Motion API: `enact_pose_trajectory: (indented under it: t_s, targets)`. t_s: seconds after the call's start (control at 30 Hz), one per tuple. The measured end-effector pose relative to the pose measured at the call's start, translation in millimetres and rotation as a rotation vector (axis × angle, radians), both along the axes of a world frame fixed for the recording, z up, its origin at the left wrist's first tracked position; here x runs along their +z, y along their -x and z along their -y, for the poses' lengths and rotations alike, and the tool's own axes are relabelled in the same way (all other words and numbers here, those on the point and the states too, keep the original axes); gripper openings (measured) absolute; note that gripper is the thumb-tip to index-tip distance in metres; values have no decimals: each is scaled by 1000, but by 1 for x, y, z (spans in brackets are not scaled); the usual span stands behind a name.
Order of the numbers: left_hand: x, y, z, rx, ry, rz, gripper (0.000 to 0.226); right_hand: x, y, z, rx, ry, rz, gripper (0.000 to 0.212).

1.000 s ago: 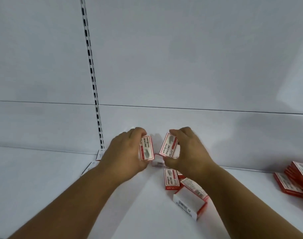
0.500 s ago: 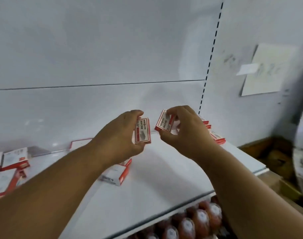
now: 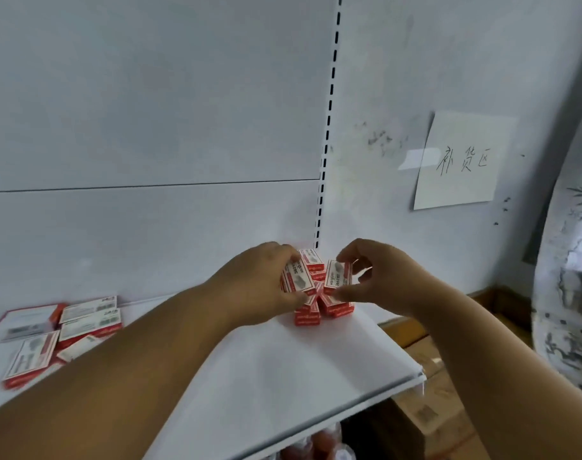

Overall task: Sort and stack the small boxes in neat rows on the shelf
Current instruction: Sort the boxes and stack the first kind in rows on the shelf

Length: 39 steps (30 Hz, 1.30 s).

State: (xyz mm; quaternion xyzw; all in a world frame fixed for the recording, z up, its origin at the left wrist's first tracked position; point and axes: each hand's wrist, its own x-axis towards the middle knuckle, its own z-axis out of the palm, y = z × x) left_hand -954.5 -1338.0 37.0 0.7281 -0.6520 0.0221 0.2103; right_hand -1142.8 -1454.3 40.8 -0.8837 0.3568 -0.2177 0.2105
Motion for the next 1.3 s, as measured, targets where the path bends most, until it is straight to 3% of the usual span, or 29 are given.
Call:
enact_pose_trajectory:
  t_s: [0.17,0.4,0.5,0.87,1.3]
  targets:
    - [-10,12,31,73,-32,-5,65,-13,-10,40,142,-30,-184,41]
    - [-15,17,40,120,-64,53,63,-10,-19,55,286,140,-282,38]
    - [-15,20,39,124,-72,70,57,-7,-17,54,330,103,-294,39]
    - [-9,9,1,185,25,-7,48,11,-39,22,314,198,-117,33]
    - [-8,-100,-171,412,-32,25,35,-5,-170,-132,421,207,42,31]
